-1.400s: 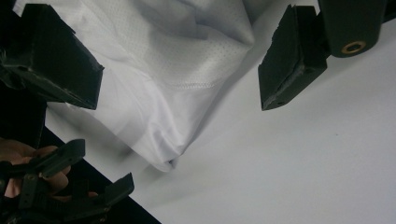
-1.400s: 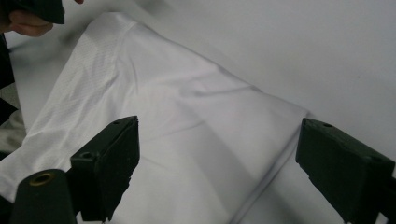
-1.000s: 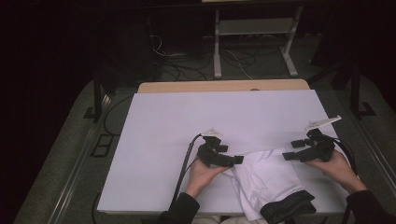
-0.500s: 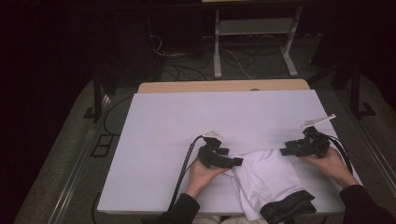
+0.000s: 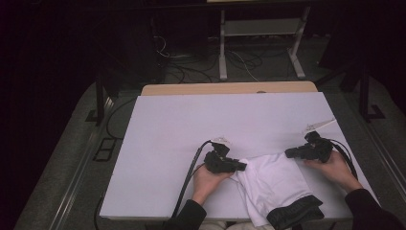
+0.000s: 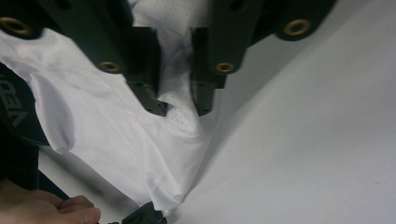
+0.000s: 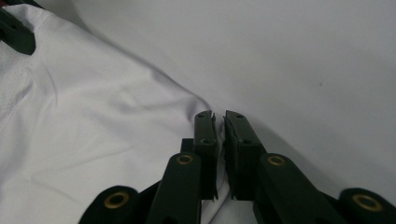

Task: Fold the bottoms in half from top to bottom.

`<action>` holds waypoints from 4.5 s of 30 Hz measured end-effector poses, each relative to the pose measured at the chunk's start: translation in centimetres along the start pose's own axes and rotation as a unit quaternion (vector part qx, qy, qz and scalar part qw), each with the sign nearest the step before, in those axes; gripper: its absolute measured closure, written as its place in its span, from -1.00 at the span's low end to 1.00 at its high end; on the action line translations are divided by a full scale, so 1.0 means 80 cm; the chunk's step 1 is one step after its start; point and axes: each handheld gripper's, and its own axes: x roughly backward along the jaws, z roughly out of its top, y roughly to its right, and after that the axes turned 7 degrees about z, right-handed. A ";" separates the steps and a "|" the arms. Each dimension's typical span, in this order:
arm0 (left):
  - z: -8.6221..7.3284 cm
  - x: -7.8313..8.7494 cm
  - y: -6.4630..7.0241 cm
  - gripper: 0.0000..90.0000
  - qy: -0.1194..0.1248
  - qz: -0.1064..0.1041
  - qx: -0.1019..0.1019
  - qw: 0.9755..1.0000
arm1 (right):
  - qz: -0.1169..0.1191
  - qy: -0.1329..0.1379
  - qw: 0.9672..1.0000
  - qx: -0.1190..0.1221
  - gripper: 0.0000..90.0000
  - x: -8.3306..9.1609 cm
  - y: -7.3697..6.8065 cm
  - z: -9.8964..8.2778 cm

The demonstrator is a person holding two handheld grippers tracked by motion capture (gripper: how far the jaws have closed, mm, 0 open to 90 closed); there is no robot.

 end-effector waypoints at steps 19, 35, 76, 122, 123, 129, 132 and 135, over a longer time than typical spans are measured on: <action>0.003 0.006 -0.028 0.85 0.017 -0.028 0.074 0.997 | 0.012 0.021 0.997 -0.079 0.93 -0.001 0.019 0.006; 0.014 0.042 -0.033 0.85 0.025 -0.001 0.055 0.998 | 0.008 0.045 0.997 -0.067 0.94 -0.012 0.009 0.048; 0.028 0.097 -0.077 0.85 0.005 0.068 0.032 0.997 | 0.004 0.043 0.998 -0.055 0.94 -0.065 -0.007 0.122; 0.081 0.085 -0.163 0.85 0.025 0.135 0.029 0.990 | -0.047 0.105 0.991 -0.070 0.94 -0.084 -0.004 0.146; 0.081 0.083 -0.165 0.85 0.028 0.136 0.033 0.990 | -0.052 0.107 0.990 -0.070 0.94 -0.084 -0.004 0.147; 0.085 0.075 -0.168 0.85 0.027 0.146 0.031 0.988 | -0.071 0.122 0.987 -0.071 0.94 -0.086 -0.002 0.147; 0.091 0.074 -0.167 0.85 0.030 0.153 0.027 0.987 | -0.077 0.129 0.986 -0.074 0.94 -0.086 0.001 0.147; 0.101 0.073 -0.164 0.84 0.023 0.163 0.012 0.986 | -0.080 0.135 0.985 -0.076 0.94 -0.086 0.003 0.147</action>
